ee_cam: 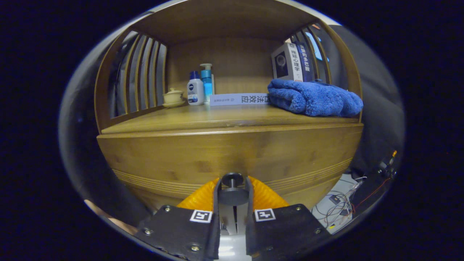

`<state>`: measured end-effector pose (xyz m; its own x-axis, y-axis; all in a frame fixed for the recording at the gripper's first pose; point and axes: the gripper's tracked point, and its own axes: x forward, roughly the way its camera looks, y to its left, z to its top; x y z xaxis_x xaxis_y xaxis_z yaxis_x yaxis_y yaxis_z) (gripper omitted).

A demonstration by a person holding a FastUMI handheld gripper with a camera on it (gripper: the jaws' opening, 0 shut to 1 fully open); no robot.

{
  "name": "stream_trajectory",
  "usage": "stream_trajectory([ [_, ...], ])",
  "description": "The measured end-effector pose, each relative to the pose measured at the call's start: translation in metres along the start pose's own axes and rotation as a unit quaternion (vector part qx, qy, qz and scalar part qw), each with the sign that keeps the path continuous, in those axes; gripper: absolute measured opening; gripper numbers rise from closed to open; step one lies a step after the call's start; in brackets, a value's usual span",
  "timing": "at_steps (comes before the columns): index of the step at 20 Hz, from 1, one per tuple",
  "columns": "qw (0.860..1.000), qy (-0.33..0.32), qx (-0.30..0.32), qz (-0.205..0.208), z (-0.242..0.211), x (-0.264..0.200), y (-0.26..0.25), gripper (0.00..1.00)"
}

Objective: Pull open the drawer, take out the items inside it, and place them on the countertop above the cabinet.

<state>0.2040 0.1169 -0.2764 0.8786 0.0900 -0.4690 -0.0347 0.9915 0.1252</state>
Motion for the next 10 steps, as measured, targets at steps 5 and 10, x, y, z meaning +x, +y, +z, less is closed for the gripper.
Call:
stream_trajectory([
  [5, 1.000, 0.003, 0.000, -0.002, -0.003, -0.008, -0.002, 0.29],
  [10, 1.000, 0.007, -0.003, -0.004, -0.006, -0.016, -0.003, 0.28],
])
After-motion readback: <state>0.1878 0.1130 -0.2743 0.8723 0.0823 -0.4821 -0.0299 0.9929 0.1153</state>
